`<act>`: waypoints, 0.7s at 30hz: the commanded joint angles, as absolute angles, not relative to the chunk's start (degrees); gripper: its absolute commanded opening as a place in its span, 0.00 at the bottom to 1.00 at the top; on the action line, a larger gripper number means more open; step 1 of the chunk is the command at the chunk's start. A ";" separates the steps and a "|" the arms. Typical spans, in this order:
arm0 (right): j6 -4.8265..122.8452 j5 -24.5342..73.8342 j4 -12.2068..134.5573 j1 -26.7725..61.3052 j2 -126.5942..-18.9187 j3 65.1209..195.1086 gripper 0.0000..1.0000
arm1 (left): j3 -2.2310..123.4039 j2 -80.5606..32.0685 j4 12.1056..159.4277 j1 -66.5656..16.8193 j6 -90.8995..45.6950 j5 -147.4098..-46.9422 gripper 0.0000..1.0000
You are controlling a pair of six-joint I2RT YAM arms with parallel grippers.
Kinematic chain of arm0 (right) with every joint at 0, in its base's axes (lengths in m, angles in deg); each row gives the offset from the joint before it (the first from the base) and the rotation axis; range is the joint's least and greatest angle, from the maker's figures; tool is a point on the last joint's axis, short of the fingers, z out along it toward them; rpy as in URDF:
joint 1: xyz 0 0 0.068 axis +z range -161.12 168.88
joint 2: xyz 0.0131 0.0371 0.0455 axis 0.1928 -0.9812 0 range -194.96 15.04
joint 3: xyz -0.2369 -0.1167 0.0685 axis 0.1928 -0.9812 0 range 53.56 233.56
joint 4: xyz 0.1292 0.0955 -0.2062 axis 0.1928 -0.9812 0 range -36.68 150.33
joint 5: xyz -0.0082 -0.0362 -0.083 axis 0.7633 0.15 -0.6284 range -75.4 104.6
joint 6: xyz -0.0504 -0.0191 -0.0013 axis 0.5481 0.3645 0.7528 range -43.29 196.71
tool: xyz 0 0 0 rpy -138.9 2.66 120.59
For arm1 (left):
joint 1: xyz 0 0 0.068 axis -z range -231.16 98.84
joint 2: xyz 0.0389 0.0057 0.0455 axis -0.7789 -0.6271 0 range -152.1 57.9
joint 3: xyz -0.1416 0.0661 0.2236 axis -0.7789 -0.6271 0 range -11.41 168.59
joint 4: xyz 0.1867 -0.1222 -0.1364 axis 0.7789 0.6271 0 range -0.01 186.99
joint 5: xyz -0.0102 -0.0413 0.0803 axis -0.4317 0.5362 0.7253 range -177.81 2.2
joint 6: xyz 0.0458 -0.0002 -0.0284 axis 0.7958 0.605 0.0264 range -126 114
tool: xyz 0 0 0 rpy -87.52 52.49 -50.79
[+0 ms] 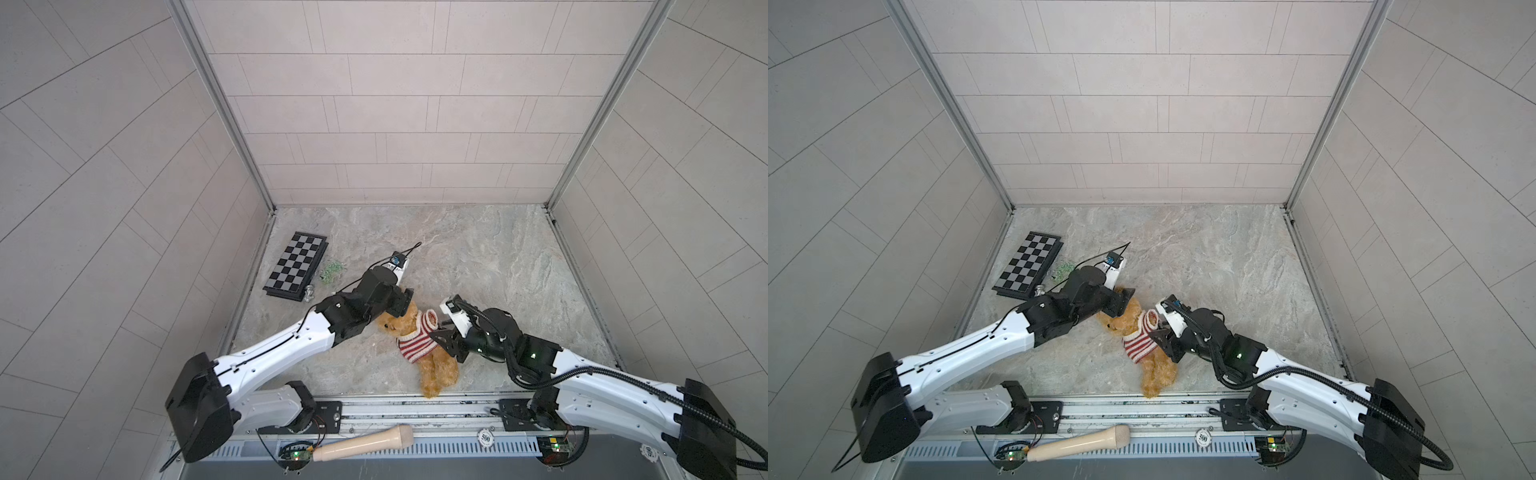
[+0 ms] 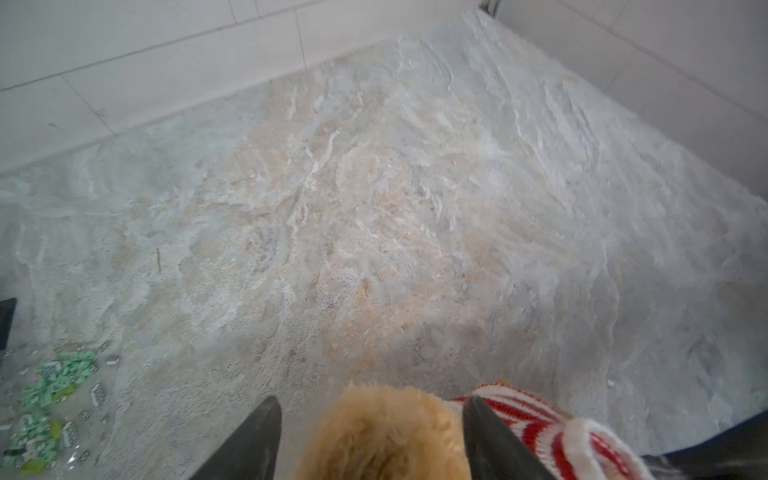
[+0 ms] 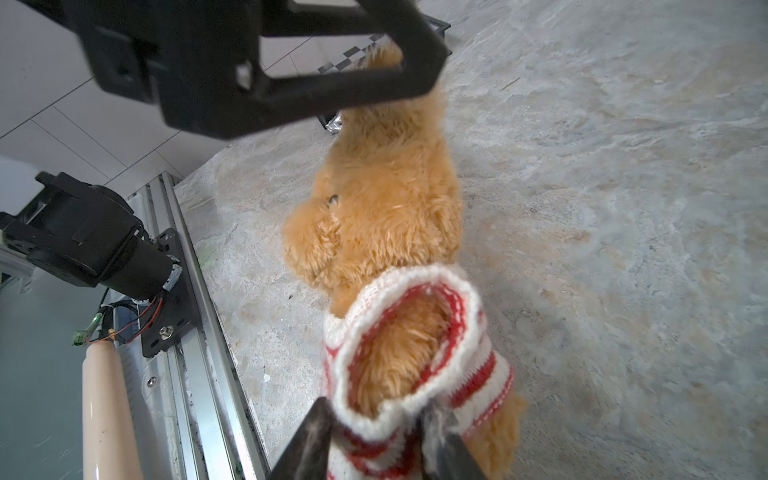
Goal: Dress the teddy bear
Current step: 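Lift the bear upright by the sweater with both grippers, rotating it toward the robot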
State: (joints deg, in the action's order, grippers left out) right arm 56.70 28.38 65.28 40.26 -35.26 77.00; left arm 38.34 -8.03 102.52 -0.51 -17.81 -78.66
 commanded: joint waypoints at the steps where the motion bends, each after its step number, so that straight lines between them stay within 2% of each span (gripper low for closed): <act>1: 56.04 27.16 66.64 40.56 -35.45 76.49 0.38 | 40.42 -4.76 109.57 5.53 -23.13 -71.56 0.75; 3: 55.53 26.74 67.04 40.56 -35.93 76.33 0.38 | 39.60 -3.42 111.62 8.40 -28.16 -69.78 0.74; 6: 55.22 27.07 67.19 40.56 -35.69 76.32 0.38 | 35.63 -1.70 110.24 11.82 -35.41 -74.33 0.67; 11: 54.60 27.34 65.43 40.56 -34.53 76.05 0.40 | 28.89 -2.18 104.67 15.24 -44.09 -79.46 0.44; 14: 53.23 27.44 65.73 40.56 -33.87 74.99 0.39 | 25.73 -4.06 99.02 15.28 -46.69 -81.92 0.34; 21: 50.04 26.47 66.74 42.33 -32.33 72.55 0.38 | 26.84 -12.83 93.07 14.57 -45.18 -84.23 0.28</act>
State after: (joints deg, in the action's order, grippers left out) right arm 52.26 27.22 66.15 41.13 -33.18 73.11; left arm 25.64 -11.20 97.28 15.12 -44.85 -82.96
